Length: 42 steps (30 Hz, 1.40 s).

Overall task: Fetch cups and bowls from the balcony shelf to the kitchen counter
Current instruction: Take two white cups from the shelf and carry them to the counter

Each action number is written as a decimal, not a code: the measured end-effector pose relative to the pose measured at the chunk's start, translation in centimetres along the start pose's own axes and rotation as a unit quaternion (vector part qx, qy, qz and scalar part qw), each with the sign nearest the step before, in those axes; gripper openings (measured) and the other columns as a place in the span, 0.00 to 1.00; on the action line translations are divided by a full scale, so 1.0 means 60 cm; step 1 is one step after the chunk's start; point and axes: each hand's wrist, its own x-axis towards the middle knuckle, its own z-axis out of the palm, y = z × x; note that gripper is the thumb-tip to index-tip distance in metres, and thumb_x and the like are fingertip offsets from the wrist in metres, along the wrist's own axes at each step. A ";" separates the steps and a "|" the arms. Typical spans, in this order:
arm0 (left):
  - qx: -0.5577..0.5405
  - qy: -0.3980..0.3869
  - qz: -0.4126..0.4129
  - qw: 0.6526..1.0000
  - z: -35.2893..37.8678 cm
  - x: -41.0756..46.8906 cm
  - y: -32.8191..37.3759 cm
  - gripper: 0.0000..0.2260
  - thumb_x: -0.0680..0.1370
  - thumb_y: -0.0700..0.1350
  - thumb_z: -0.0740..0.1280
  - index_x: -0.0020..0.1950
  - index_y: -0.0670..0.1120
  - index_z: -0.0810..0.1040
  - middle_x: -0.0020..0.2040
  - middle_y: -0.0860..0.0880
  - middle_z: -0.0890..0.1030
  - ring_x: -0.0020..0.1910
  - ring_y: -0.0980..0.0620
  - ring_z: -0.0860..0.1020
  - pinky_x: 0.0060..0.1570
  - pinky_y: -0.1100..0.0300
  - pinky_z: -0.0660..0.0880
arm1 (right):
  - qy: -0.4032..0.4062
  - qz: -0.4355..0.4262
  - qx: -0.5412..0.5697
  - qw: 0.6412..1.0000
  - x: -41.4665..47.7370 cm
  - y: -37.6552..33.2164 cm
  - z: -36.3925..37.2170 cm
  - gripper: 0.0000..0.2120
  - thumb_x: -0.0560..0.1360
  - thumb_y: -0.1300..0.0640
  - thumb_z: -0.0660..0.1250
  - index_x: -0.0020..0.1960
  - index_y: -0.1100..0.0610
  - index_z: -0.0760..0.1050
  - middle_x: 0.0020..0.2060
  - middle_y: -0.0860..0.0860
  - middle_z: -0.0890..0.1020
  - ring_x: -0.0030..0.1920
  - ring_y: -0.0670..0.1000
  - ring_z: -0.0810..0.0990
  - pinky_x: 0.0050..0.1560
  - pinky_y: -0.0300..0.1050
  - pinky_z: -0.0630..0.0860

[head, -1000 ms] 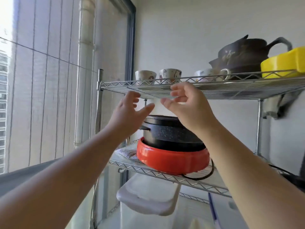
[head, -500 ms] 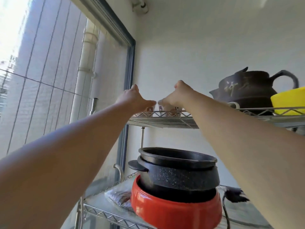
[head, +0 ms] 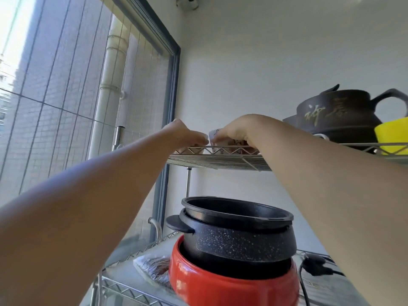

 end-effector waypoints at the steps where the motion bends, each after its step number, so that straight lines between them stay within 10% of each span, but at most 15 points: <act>1: -0.009 0.001 0.001 1.000 0.001 0.000 0.000 0.34 0.59 0.61 0.76 0.53 0.42 0.68 0.42 0.47 0.77 0.38 0.51 0.76 0.38 0.58 0.75 | 0.004 0.010 0.028 1.000 0.000 0.002 -0.003 0.18 0.80 0.52 0.58 0.33 0.58 0.66 0.30 0.55 0.69 0.29 0.51 0.66 0.31 0.41 0.61; 6: -0.140 0.019 0.041 0.989 -0.014 -0.007 0.004 0.41 0.59 0.60 0.78 0.65 0.39 0.71 0.55 0.40 0.80 0.48 0.44 0.81 0.47 0.49 0.81 | 0.102 0.006 0.203 0.974 -0.006 0.014 -0.014 0.12 0.65 0.48 0.74 0.38 0.56 0.76 0.32 0.52 0.80 0.36 0.51 0.75 0.37 0.41 0.72; 10: -0.302 0.030 0.050 0.952 -0.057 -0.046 0.011 0.50 0.54 0.58 0.81 0.70 0.47 0.64 0.60 0.45 0.76 0.55 0.44 0.78 0.48 0.46 0.81 | 0.176 -0.064 0.344 0.920 -0.011 0.016 -0.028 0.39 0.52 0.50 0.79 0.61 0.58 0.74 0.52 0.56 0.81 0.49 0.54 0.82 0.48 0.53 0.81; 24: -0.577 -0.130 0.032 0.806 -0.030 -0.343 -0.170 0.11 0.70 0.45 0.75 0.50 0.47 0.80 0.46 0.48 0.84 0.50 0.51 0.81 0.49 0.58 0.80 | 0.079 -0.257 0.540 0.797 -0.273 0.145 0.149 0.04 0.68 0.59 0.73 0.41 0.51 0.83 0.41 0.49 0.84 0.46 0.47 0.82 0.45 0.42 0.79; 42: -0.563 -0.495 -0.116 0.652 0.265 -0.866 -0.301 0.27 0.65 0.47 0.78 0.63 0.45 0.78 0.55 0.44 0.84 0.56 0.45 0.81 0.55 0.43 0.77 | 0.146 0.163 0.556 0.802 -0.819 0.416 0.455 0.31 0.58 0.55 0.81 0.59 0.56 0.76 0.48 0.53 0.84 0.48 0.52 0.82 0.42 0.45 0.79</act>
